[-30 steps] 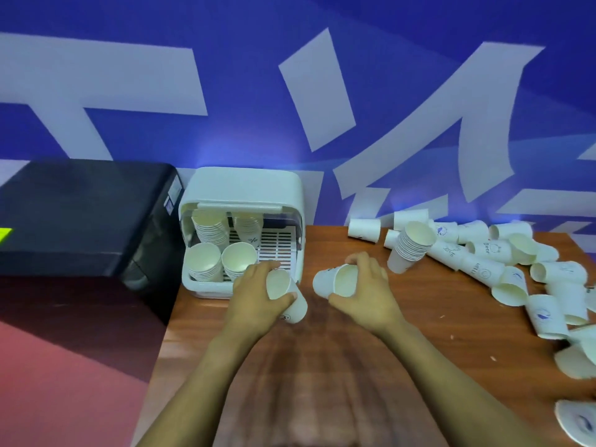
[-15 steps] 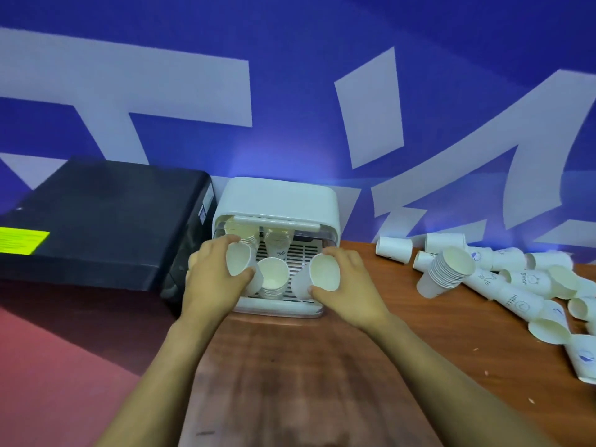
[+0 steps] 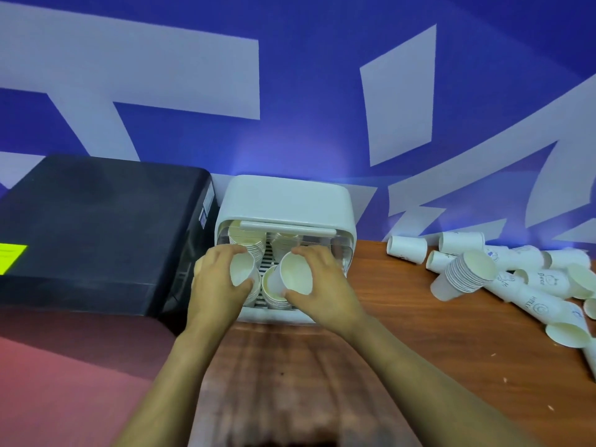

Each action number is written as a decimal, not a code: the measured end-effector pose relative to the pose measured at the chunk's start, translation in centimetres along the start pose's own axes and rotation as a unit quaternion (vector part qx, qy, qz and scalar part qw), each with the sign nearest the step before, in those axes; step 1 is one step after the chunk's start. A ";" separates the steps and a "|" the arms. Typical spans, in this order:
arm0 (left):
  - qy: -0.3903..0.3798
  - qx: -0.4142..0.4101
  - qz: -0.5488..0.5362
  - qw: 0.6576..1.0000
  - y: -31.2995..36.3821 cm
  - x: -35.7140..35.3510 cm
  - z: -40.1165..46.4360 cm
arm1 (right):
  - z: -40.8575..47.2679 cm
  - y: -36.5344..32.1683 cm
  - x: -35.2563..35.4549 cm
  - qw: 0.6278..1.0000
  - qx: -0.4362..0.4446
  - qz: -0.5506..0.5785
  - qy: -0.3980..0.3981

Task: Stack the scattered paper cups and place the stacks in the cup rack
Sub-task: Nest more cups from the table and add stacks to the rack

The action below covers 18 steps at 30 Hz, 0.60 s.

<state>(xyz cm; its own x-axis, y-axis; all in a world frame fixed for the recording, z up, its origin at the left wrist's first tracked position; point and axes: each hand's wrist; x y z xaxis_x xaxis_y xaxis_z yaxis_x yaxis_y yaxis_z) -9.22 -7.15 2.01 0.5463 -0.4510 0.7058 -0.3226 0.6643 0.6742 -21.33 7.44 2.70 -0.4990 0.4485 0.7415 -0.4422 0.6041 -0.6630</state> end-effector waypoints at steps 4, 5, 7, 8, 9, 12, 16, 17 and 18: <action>-0.031 -0.017 0.020 0.999 -1.0 -0.9 0.1 | 0.6 0.2 -1.0 1.000 -0.010 -0.005 -0.007; -0.041 -0.015 0.028 0.999 -1.2 -1.1 0.1 | 0.7 0.1 -1.2 1.000 -0.012 -0.010 -0.010; -0.069 -0.002 0.047 0.997 -1.8 -1.7 0.1 | 0.8 0.3 -1.7 0.999 -0.022 -0.023 -0.029; -0.088 0.007 0.054 0.995 -2.1 -2.0 0.0 | 0.7 0.6 -1.9 0.998 -0.028 -0.031 -0.045; -0.109 0.015 0.062 0.992 -2.4 -2.2 -0.1 | 0.7 0.9 -2.1 0.996 -0.036 -0.038 -0.066; -0.155 0.042 0.071 0.984 -3.1 -2.7 -0.3 | 0.5 2.0 -2.4 0.988 -0.059 -0.053 -0.129; -0.167 0.049 0.069 0.982 -2.7 -2.3 -0.3 | 0.4 2.6 -2.2 0.989 -0.056 -0.044 -0.130; -0.157 0.042 0.065 0.985 -2.3 -2.1 -0.4 | 0.3 2.6 -1.9 0.991 -0.054 -0.036 -0.121; -0.142 0.031 0.058 0.988 -1.7 -1.9 -0.7 | 0.1 2.7 -1.5 0.992 -0.054 -0.028 -0.113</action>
<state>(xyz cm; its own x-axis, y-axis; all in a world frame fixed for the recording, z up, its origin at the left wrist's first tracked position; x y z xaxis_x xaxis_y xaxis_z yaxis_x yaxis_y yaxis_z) -9.20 -7.04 -0.67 0.2673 -0.5291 0.8053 -0.4216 0.6872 0.5915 -21.80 8.34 -0.19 -0.6358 0.2592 0.7270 -0.3988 0.6961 -0.5970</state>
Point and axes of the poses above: each hand's wrist, its own z-axis towards the middle knuckle, its own x-axis out of the back of the hand, y = z × x, and after that the axes turned 12 degrees about -x, right-handed
